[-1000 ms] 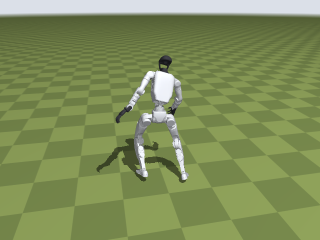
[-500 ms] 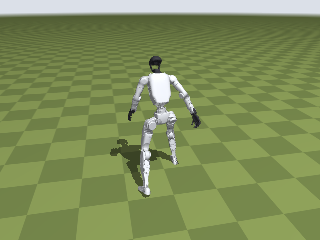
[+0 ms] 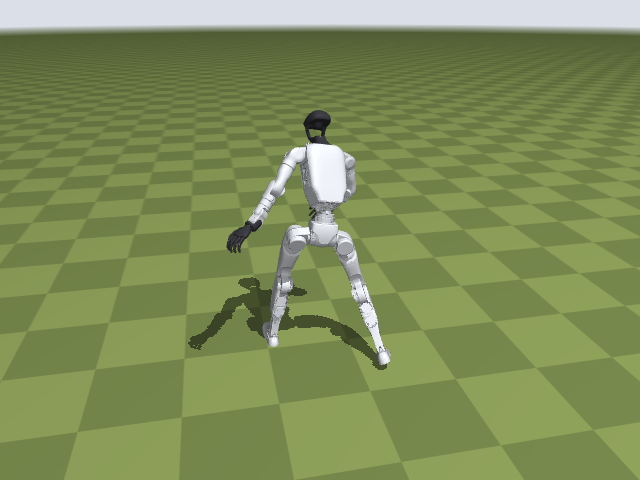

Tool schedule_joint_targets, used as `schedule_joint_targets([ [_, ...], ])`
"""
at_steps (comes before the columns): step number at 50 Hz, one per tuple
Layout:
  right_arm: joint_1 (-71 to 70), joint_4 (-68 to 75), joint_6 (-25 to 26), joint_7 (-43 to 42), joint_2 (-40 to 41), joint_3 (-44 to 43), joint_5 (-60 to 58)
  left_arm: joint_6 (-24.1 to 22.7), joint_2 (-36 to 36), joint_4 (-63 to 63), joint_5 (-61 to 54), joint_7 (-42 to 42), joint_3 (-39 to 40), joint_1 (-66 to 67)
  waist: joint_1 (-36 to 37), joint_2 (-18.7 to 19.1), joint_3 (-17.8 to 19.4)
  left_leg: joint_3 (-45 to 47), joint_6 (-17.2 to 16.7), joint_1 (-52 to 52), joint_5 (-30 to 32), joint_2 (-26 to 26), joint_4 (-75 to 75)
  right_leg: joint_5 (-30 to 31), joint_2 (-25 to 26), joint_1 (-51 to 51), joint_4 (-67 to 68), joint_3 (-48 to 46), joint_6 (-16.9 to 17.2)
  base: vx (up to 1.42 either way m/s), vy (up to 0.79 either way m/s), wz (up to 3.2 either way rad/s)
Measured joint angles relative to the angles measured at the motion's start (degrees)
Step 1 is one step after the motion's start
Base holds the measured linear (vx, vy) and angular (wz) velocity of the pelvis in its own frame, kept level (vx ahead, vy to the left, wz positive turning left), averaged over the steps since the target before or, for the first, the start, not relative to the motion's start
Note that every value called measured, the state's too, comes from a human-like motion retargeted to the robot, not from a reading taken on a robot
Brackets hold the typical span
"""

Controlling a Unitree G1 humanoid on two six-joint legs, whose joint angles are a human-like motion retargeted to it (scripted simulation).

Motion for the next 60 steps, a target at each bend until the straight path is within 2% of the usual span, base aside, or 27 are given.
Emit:
schedule_joint_targets([
  [2, 0.6, -2.9, -1.8, -0.3, -0.8, 2.5, 4.5, 0.0, 5.7, 0.4, -3.0, 3.5, 3.7, -2.3, 6.7, -2.9, 0.0, -4.4, -0.9, 0.7, 3.6, -1.9, 2.8, -2.6, -1.6, 1.5, 5.1, 0.2, -2.7, 1.02, 0.16, -0.28],
  [5, 7.1, -4.0, -5.3, 4.8, 0.2, 0.0, 23.4, -0.5, 12.8, -2.9, -7.2, 5.0, 5.9, -6.8, 12.9, -8.5, 0.0, -2.5, 2.5, -1.8, -5.4, -4.5, 17.4, -3.9, -4.3, -0.6, 19.1, 1.1, -7.5, 1.01, 0.10, 0.56],
  [7, 14.5, -1.7, -5.5, 7.8, 3.4, -4.5, 35.8, -0.4, 15.9, -6.6, -9.0, 3.5, 5.0, -10.4, 14.6, -11.4, 0.0, -4.0, 3.7, -2.8, -10.4, -5.2, 23.9, -4.7, -0.9, -2.7, 27.9, 1.4, -7.4, 0.98, -0.05, 1.05],
  [10, 26.4, 3.3, -4.4, 5.7, 9.1, -9.1, 37.9, 0.3, 17.0, -11.3, -8.1, 2.4, 2.2, -15.5, 15.1, -13.2, 0.0, -7.4, 5.2, 0.1, -14.4, -3.6, 26.8, -7.5, 0.7, -5.1, 36.8, -8.0, -9.6, 0.92, -0.17, 0.72],
  [13, 38.7, 6.5, 0.1, 4.6, 12.4, -12.2, 25.6, 2.1, 12.1, -14.0, -3.0, 2.8, -2.4, -17.5, 12.9, -11.2, 0.0, -9.4, 6.7, 8.0, -14.9, 0.4, 23.0, -8.6, 3.8, -8.6, 39.7, -13.6, -10.0, 0.87, -0.24, 0.22],
  [15, 44.9, 9.0, 3.2, 8.5, 12.5, -14.9, 19.2, 3.0, 7.1, -15.1, 0.6, 2.2, -5.4, -16.9, 9.4, -8.6, 0.0, -9.7, 7.0, 14.4, -14.0, 3.9, 18.3, -9.0, 6.7, -12.7, 38.4, -13.3, -9.6, 0.83, -0.24, -0.04],
  [17, 47.3, 13.3, 4.8, 15.3, 10.6, -17.2, 14.0, 2.0, 2.0, -16.8, 3.9, -0.5, -8.2, -15.5, 3.9, -5.8, 0.0, -9.2, 5.6, 20.1, -13.0, 7.7, 13.6, -8.3, 9.5, -17.8, 33.8, -10.5, -7.4, 0.80, -0.24, -0.10],
  [20, 46.4, 21.6, 6.0, 25.9, 4.8, -21.4, 4.5, -1.2, -5.4, -21.2, 7.0, -7.2, -10.3, -12.9, -6.0, -0.4, 0.0, -7.8, 2.9, 25.8, -12.3, 13.8, 10.3, -7.2, 12.9, -23.7, 19.9, -6.0, -4.1, 0.79, -0.24, 0.03],
  [22, 44.8, 26.7, 6.9, 28.3, -0.5, -25.5, 0.2, -4.0, -10.0, -25.0, 4.5, -12.9, -10.3, -11.0, -13.7, 3.4, 0.0, -8.3, 3.0, 26.1, -13.5, 16.6, 13.6, -2.2, 13.8, -24.1, 5.5, -3.2, -1.6, 0.83, -0.24, 0.60],
  [23, 44.0, 28.8, 7.6, 27.7, -3.4, -27.9, -0.7, -5.0, -12.4, -26.9, 1.8, -15.9, -10.3, -10.0, -17.7, 5.0, 0.0, -9.2, 3.8, 25.3, -14.5, 17.1, 17.1, 3.7, 13.8, -23.3, -0.9, -1.1, 0.3, 0.87, -0.25, 0.88],
  [25, 42.2, 31.8, 8.8, 22.1, -8.6, -32.8, 1.2, -5.5, -15.9, -30.2, -5.6, -21.5, -10.9, -8.3, -24.0, 7.9, 0.0, -10.8, 6.6, 22.3, -16.1, 17.7, 26.9, 10.1, 13.7, -23.0, -1.9, 1.0, 2.4, 0.89, -0.26, 0.66],
  [28, 35.3, 34.3, 7.5, 5.5, -12.5, -35.9, 10.1, -5.0, -16.5, -33.6, -16.2, -24.4, -12.4, -4.9, -26.4, 11.5, 0.0, -11.1, 9.0, 16.3, -13.7, 17.5, 43.1, 1.5, 14.8, -26.4, 10.7, 0.3, 1.7, 0.84, -0.23, -0.55],
  [30, 27.3, 34.9, 5.3, -4.5, -11.6, -33.5, 15.9, -6.4, -15.0, -33.9, -19.7, -21.7, -12.7, -1.0, -25.4, 12.2, 0.0, -9.8, 8.1, 13.3, -12.2, 14.5, 50.8, -1.8, 16.7, -28.0, 13.7, 2.4, 0.6, 0.78, -0.08, -1.49],
  [33, 16.6, 31.1, 4.4, -6.6, -6.3, -29.4, 18.4, -7.7, -15.2, -29.8, -16.0, -15.8, -9.7, 6.6, -23.5, 11.1, 0.0, -2.1, 4.8, 8.9, -14.5, 10.7, 56.6, -4.1, 16.3, -27.3, 15.3, 5.6, -0.4, 0.80, 0.09, -1.06],
  [35, 13.7, 23.9, 4.0, -2.4, -2.4, -26.4, 18.0, -6.8, -16.2, -24.5, -10.3, -12.0, -6.0, 10.1, -22.3, 10.2, 0.0, 4.5, 3.7, 5.7, -15.8, 10.4, 56.9, -4.0, 13.8, -23.6, 12.6, 6.1, 0.0, 0.79, 0.18, -0.02],
  [38, 15.3, 8.2, -0.9, 3.5, -0.2, -17.8, 14.4, -5.5, -14.4, -16.5, -1.8, -6.8, -1.7, 12.5, -17.7, 9.4, 0.0, 9.6, 3.5, -0.5, -15.0, 11.1, 54.2, -1.5, 10.4, -15.7, 5.3, 3.8, -0.2, 0.73, 0.21, 0.41],
  [40, 15.4, 0.6, -3.5, 4.4, -0.3, -10.9, 8.0, -4.1, -11.4, -11.3, 2.2, -4.8, 0.9, 12.2, -14.0, 8.1, 0.0, 9.8, 4.4, -4.0, -14.0, 10.0, 48.4, 2.3, 8.2, -10.4, -0.1, 1.7, -1.2, 0.68, 0.22, 0.60],
  [42, 14.3, -2.4, -3.7, 5.1, 0.8, -5.7, 4.5, -2.3, -6.7, -6.3, 3.5, -3.4, 3.8, 11.2, -10.7, 5.0, 0.0, 9.3, 5.4, -5.3, -13.0, 8.0, 38.0, 6.6, 5.1, -7.2, -1.5, 0.0, -1.9, 0.70, 0.22, 0.68],
  [43, 13.7, -2.7, -3.5, 6.1, 1.9, -3.9, 4.7, -1.5, -3.9, -4.2, 3.3, -2.5, 5.1, 10.7, -8.8, 3.2, 0.0, 8.7, 5.3, -5.2, -12.5, 6.9, 31.5, 8.0, 3.5, -6.5, -0.4, -0.3, -2.1, 0.76, 0.21, 0.49],
  [45, 13.3, -2.0, -3.3, 8.8, 5.0, -1.7, 7.5, -0.1, 2.6, -1.4, 1.9, -0.5, 7.8, 9.7, -4.4, -0.4, 0.0, 4.9, 3.3, -2.5, -6.3, 4.5, 15.7, 9.4, 1.5, -5.6, 3.7, -0.5, -3.2, 0.82, 0.19, 0.20],
  [47, 15.1, -1.3, -3.2, 9.9, 7.1, -1.3, 11.2, 0.9, 9.2, -1.5, -0.2, 1.8, 9.4, 8.4, 0.3, -2.8, 0.0, 0.1, 1.8, 0.2, -0.7, 2.7, 11.1, 9.0, 0.1, -5.7, 10.7, -0.7, -6.7, 0.89, 0.18, 0.20],
  [49, 19.2, -0.5, -3.6, 9.1, 8.4, -2.8, 16.2, 0.6, 15.2, -3.4, -1.7, 2.9, 10.0, 5.8, 3.8, -5.9, 0.0, -0.7, 3.2, 0.3, -5.2, 0.6, 17.4, 6.9, -0.9, -6.8, 19.3, 0.5, -8.3, 0.92, 0.15, 0.81],
  [51, 25.9, 0.7, -4.7, 7.1, 10.1, -6.4, 22.7, -0.1, 20.2, -6.4, -2.6, 2.4, 9.3, 1.4, 6.7, -8.4, 0.0, -1.5, 4.3, -0.5, -11.3, -0.7, 24.5, 3.6, 0.2, -8.6, 27.9, 1.4, -7.4, 0.92, 0.08, 1.12],
  [53, 34.0, 2.4, -5.6, 5.4, 11.9, -11.4, 26.8, -0.8, 22.7, -10.0, -1.2, 1.2, 8.4, -3.7, 8.8, -9.3, 0.0, -2.3, 3.6, -2.2, -16.2, -0.1, 33.4, 0.3, -0.3, -10.5, 36.1, -2.9, -7.2, 0.91, 0.03, 0.95],
  [55, 41.2, 5.5, -3.3, 5.3, 12.8, -15.0, 27.1, 0.6, 21.7, -13.1, -1.8, 1.1, 5.6, -9.0, 9.1, -8.9, 0.0, -4.7, 4.9, 2.2, -18.0, -0.6, 30.5, -2.4, -0.8, -11.4, 38.0, -9.2, -8.9, 0.83, -0.02, 0.78],
  [57, 46.6, 8.3, -1.4, 6.9, 12.0, -17.6, 21.4, 0.5, 17.3, -14.9, -0.1, 1.1, 3.8, -12.4, 6.3, -6.7, 0.0, -6.6, 3.5, 2.9, -19.9, 1.8, 34.3, -5.3, 1.8, -15.0, 39.7, -12.4, -7.7, 0.81, -0.07, 0.73],
  [60, 50.9, 14.4, 3.4, 11.9, 9.3, -19.0, 12.8, 0.6, 8.6, -14.7, -0.2, 2.1, -3.6, -15.1, 0.7, -4.5, 0.0, -7.1, 4.0, 12.2, -17.2, 3.4, 24.3, -4.1, 7.5, -20.6, 30.7, -10.0, -5.6, 0.76, -0.14, 0.39],
])
